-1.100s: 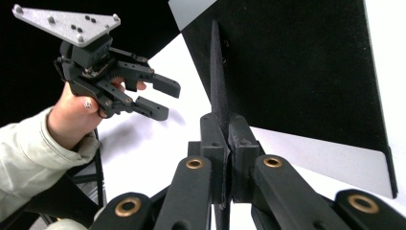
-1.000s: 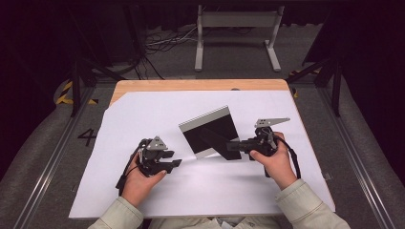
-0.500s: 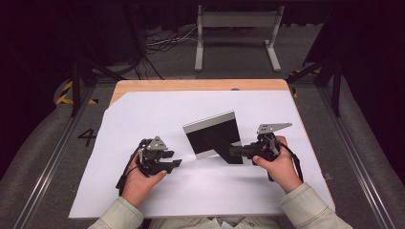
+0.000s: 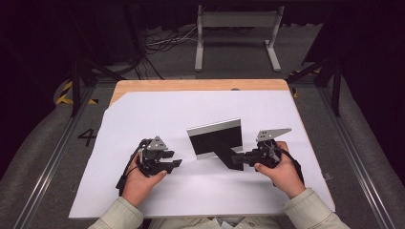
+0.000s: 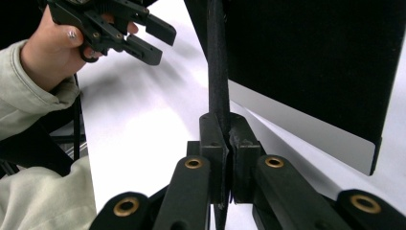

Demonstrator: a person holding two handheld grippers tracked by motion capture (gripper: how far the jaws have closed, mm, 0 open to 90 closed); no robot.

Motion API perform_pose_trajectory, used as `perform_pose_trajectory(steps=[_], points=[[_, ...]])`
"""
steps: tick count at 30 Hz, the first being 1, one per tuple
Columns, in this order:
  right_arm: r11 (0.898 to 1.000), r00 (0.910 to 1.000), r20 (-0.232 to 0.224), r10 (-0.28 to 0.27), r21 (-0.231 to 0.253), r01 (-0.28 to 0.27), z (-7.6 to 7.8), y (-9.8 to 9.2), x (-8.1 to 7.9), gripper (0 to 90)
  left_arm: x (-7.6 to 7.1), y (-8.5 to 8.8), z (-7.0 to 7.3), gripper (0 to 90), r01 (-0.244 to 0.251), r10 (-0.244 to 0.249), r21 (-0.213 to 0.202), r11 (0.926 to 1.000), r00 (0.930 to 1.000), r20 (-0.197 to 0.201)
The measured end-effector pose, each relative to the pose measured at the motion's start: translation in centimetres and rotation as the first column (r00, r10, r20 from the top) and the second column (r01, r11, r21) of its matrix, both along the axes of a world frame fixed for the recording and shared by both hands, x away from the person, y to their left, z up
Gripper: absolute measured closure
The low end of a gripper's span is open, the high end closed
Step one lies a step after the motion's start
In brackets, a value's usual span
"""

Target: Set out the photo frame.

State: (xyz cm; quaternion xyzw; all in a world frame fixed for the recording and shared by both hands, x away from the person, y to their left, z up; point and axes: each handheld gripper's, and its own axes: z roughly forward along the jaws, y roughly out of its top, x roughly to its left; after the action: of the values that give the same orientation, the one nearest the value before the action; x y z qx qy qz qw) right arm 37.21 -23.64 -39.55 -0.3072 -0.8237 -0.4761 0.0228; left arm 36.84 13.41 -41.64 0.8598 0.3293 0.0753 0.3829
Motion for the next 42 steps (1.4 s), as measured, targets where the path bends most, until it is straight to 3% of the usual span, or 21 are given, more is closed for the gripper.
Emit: perform_pose_trajectory(steps=[21, 33, 42], points=[[0.998, 0.9996, -0.028, -0.01, -0.066, 0.008, -1.2, -0.6, -0.7, 83.7, 0.0, 0.0, 0.0, 53.5, 0.002, -0.002, -0.002, 1.0, 1.0, -0.004], [0.995, 0.9999, -0.012, -0.006, -0.1, 0.005, -1.5, -0.4, -1.3, 83.7, 0.1, 0.1, 0.2, 53.5, 0.002, -0.002, -0.013, 0.9999, 1.0, -0.004], [0.988, 1.0, 0.004, 0.004, -0.156, -0.003, -1.8, -0.1, -1.9, 83.5, 0.2, 0.0, 0.2, 53.5, 0.007, -0.007, -0.01, 0.9999, 1.0, -0.002]])
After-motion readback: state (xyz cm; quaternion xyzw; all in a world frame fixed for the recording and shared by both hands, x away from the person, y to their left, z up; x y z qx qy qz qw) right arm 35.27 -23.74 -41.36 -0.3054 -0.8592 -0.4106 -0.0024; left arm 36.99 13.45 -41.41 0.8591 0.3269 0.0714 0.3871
